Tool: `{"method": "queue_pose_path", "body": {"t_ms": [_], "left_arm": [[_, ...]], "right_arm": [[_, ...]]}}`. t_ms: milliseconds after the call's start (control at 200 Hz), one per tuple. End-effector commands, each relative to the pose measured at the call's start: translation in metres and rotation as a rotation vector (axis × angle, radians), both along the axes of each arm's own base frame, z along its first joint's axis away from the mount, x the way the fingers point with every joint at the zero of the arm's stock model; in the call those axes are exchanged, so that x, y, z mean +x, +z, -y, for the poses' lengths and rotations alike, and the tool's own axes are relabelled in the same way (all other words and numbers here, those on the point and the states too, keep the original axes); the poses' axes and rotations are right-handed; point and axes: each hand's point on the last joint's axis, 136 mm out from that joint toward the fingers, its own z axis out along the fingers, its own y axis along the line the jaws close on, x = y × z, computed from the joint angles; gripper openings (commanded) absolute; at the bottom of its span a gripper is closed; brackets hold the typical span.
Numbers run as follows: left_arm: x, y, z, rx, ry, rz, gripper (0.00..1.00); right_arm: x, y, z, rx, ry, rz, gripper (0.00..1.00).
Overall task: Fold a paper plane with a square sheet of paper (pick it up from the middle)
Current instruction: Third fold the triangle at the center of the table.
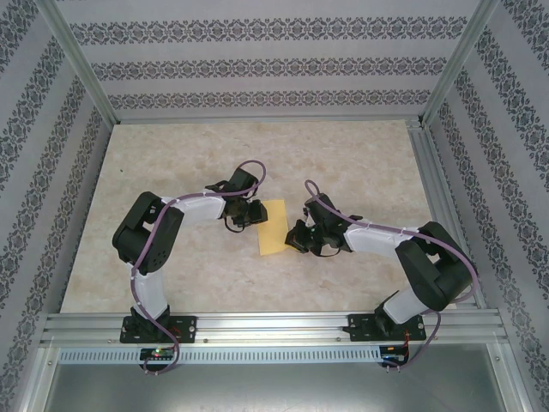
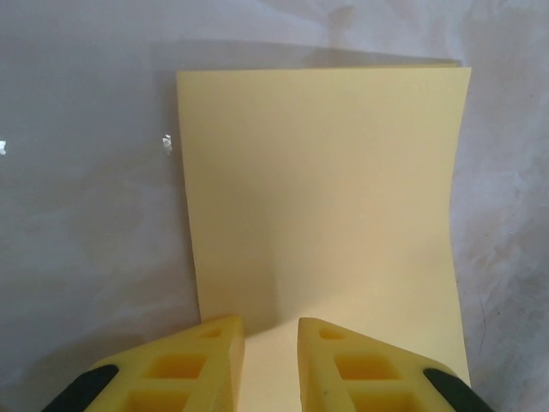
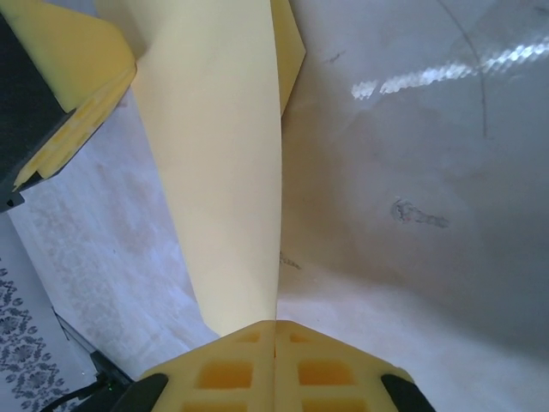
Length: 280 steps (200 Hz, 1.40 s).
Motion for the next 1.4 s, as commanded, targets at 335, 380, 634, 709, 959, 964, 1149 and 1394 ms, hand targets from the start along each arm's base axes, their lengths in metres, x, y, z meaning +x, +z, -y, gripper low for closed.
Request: {"method": "queue_pose_path", "body": {"t_ms": [335,380,634,709,959,964,1149,1394], "left_arm": [[-0.004,-0.014,-0.007,0.033,-0.003,-0.023,0.23],[-0.003,-0.013,-0.007,0.031,-0.003,-0.021,0.23],[-0.002,-0.010,-0.006,0.024,-0.006,-0.018,0.23],[-0.003,-0.009,-0.005,0.022,-0.007,-0.018,0.23],[-0.002,-0.007,-0.003,0.012,-0.011,-0.017,0.23],[-0.002,-0.007,-0.003,0.012,-0.012,-0.017,0.23],[-0.002,-0.006,-0.004,0.011,-0.008,-0.014,0.23],[0.000,0.002,-0.002,-0.004,-0.008,0.000,0.23]], "right_arm": [[0.038,0.033,-0.039,0.139,0.029,0.118,0.06],[0.042,0.031,-0.041,0.136,0.032,0.122,0.07],[0.046,0.019,-0.049,0.109,0.058,0.105,0.08],[0.047,0.017,-0.051,0.106,0.062,0.103,0.09],[0.040,0.006,-0.062,0.071,0.130,0.077,0.13],[0.040,0.006,-0.062,0.070,0.130,0.077,0.13],[0.041,-0.001,-0.064,0.055,0.134,0.074,0.13],[0.041,-0.012,-0.057,0.014,0.107,0.056,0.13]]}}
